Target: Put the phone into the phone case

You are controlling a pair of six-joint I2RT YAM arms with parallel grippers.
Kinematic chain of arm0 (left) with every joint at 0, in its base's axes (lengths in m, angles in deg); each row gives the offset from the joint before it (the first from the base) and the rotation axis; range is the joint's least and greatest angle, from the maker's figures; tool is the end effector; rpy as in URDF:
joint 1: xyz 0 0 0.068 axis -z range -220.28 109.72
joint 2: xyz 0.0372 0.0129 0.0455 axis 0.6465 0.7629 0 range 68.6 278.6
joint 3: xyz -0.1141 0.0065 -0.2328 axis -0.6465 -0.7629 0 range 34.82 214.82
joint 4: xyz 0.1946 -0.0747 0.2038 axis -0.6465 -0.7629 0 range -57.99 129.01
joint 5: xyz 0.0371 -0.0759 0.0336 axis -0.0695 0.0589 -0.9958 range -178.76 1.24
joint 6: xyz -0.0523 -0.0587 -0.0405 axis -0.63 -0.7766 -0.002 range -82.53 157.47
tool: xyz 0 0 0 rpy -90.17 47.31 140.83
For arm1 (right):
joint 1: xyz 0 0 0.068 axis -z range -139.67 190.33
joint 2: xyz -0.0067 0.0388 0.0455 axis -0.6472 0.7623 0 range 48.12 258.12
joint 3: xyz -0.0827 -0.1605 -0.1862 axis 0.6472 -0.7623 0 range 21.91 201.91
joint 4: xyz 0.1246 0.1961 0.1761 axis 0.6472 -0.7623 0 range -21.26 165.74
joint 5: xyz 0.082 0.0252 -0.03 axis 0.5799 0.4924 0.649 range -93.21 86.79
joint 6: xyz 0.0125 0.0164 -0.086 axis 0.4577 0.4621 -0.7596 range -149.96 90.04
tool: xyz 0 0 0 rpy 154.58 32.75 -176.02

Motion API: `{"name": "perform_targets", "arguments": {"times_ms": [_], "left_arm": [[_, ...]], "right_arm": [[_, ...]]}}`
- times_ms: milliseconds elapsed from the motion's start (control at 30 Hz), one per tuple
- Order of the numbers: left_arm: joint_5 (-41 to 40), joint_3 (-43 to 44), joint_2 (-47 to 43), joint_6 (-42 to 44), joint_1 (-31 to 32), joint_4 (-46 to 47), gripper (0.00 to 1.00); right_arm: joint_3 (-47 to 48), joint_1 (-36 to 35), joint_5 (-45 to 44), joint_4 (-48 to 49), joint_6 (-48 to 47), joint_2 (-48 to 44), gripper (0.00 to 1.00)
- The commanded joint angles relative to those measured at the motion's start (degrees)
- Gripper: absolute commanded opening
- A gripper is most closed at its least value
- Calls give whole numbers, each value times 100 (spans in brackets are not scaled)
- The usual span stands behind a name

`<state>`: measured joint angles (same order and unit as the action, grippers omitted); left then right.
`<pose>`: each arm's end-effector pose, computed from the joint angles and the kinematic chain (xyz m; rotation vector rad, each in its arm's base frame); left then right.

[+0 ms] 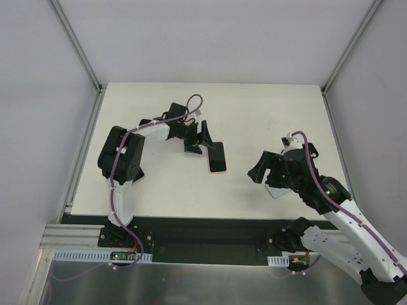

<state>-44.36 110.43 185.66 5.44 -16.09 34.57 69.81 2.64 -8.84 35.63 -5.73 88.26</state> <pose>0.4077 -0.2434 0.1044 0.2394 2.4990 -1.3643 0.1816 0.1307 0.2901 -0.1969 2.1702 0.5248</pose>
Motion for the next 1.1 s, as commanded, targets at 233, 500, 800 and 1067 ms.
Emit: {"name": "perform_targets", "arguments": {"times_ms": [233, 500, 800, 1067], "left_arm": [[-3673, -809, -2342, -530, -887, -1795, 93], [-5090, -2436, -3697, -2921, -2365, -2376, 90], [-6294, -2245, -3806, -2126, -2673, -2764, 95], [-6128, -408, -2460, -2323, -2647, -3519, 92]], "right_arm": [[281, 16, -123, -84, -172, 47, 84], [150, 34, -237, -128, -269, -155, 84], [79, 43, -263, -119, -375, -147, 84], [-17, 43, -167, 21, -366, -103, 84]]}}
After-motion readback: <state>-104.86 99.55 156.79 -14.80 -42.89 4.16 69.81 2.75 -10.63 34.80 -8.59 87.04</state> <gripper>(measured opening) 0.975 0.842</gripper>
